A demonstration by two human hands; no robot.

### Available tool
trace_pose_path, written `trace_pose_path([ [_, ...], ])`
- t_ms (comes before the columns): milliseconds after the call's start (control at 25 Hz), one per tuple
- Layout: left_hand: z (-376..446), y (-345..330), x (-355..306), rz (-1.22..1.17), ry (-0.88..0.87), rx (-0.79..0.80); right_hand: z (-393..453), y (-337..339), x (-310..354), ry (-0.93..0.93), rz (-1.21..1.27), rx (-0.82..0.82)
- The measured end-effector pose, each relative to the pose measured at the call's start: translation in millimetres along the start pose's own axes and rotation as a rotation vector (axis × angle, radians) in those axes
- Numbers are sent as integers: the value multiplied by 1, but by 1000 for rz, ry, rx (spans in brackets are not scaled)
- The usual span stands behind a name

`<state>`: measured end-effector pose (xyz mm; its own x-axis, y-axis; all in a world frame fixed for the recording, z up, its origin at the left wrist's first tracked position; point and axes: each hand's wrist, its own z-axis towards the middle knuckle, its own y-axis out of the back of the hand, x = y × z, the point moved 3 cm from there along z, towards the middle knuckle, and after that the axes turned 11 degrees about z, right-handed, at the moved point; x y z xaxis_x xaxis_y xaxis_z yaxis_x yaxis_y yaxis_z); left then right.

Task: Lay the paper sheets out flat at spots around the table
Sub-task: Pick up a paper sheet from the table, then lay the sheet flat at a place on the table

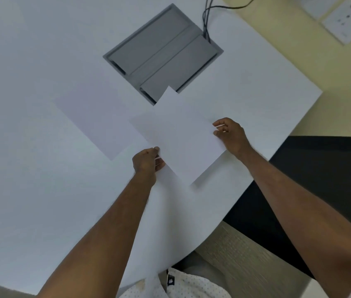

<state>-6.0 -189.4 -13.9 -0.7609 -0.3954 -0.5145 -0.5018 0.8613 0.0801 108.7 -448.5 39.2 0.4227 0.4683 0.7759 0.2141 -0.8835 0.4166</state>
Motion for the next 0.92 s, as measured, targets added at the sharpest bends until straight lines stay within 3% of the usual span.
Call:
trace_pose_path([
  [160,-5,-54,29,32,17,18,0,38,-38,8,-102,-67],
  [320,-5,-90,50,68,16,11,-4,44,-71,193,-519,-107],
  [520,-7,-110,64,188,-22,43,-4,31,-109,41,-710,51],
  [640,-11,-111,60,489,-224,-35,0,38,-118,64,-721,70],
  [800,-20,-120,52,1100,-778,-178,11,56,-120,89,-694,76],
  [920,-17,-133,53,1354,-891,-112,16,67,-123,102,-679,88],
])
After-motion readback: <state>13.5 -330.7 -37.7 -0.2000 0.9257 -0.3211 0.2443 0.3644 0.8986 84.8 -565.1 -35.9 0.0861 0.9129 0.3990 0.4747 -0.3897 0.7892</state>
